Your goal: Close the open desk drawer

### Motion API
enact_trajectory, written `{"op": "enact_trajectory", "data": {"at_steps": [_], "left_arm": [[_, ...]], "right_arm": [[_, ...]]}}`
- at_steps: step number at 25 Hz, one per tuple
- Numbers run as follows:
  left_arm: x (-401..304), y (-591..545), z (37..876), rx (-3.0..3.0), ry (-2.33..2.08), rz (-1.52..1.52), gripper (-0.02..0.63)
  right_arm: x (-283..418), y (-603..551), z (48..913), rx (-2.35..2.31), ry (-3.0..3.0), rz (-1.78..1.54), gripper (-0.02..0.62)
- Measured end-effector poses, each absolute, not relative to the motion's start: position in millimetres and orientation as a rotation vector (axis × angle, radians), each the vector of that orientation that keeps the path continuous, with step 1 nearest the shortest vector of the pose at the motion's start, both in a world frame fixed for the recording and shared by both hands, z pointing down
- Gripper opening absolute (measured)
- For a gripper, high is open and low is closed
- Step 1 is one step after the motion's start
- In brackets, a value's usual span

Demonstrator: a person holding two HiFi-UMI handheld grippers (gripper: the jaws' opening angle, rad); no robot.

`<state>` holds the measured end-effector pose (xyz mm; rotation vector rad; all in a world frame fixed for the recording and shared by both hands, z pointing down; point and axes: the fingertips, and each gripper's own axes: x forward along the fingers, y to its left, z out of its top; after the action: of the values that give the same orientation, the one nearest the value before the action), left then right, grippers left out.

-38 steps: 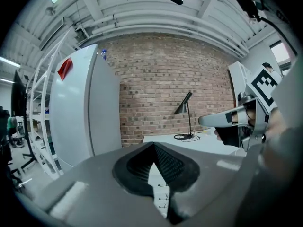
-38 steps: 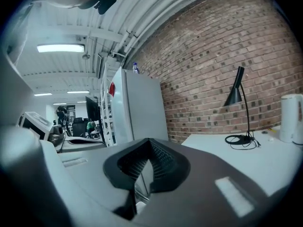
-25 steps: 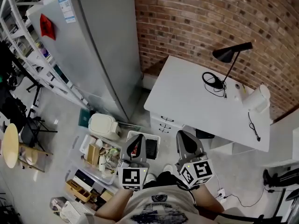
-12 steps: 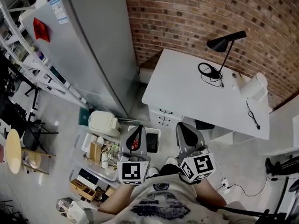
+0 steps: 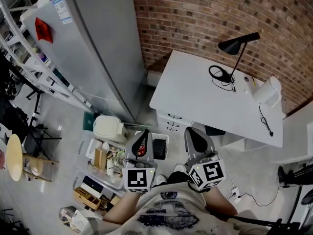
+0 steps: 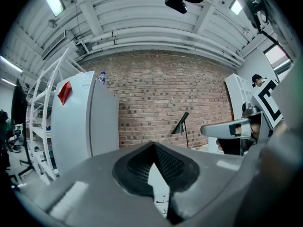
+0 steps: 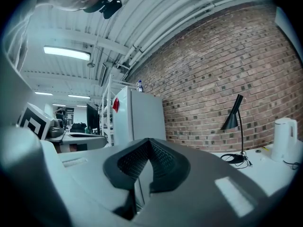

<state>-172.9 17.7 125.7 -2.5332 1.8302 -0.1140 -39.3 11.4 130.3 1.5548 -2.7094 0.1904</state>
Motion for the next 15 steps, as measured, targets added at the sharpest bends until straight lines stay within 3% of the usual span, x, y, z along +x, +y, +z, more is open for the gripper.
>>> {"op": "enact_trajectory", "data": {"at_steps": [15], "left_arm": [[-172.6, 20.5, 127.8, -2.535, 1.835, -0.12, 0.0]], "right_arm": [[-37.7, 11.6, 130.8, 1.544, -2.708, 0.185, 0.023]]}}
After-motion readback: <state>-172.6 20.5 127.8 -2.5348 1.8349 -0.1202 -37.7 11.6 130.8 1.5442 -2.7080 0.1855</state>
